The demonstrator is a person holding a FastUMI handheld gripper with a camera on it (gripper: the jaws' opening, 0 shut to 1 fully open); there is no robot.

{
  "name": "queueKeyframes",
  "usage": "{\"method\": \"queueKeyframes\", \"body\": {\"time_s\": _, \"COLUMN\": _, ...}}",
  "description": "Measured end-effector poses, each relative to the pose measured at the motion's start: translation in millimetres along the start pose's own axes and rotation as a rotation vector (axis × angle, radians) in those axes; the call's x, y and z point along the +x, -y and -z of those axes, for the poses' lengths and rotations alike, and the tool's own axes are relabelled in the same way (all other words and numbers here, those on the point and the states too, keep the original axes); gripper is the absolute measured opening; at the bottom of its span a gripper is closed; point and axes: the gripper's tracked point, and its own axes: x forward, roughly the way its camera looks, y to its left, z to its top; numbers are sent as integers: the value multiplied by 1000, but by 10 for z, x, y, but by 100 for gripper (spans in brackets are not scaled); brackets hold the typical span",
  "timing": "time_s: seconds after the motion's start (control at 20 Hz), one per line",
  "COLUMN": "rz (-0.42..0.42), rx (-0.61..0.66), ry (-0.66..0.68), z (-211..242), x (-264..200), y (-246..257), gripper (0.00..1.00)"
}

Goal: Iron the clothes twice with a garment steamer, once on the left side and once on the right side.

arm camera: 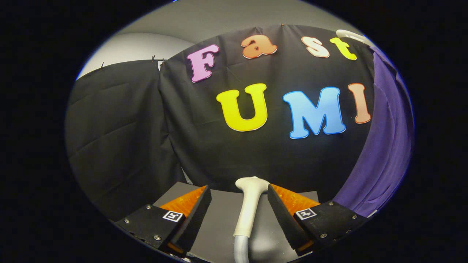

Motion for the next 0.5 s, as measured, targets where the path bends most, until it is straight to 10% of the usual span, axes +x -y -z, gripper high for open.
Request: {"method": "queueKeyframes", "body": {"time_s": 0.5, "rz": 0, "rx": 66, "ry": -292, "z": 661, "x": 693, "y": 191, "gripper": 93}}
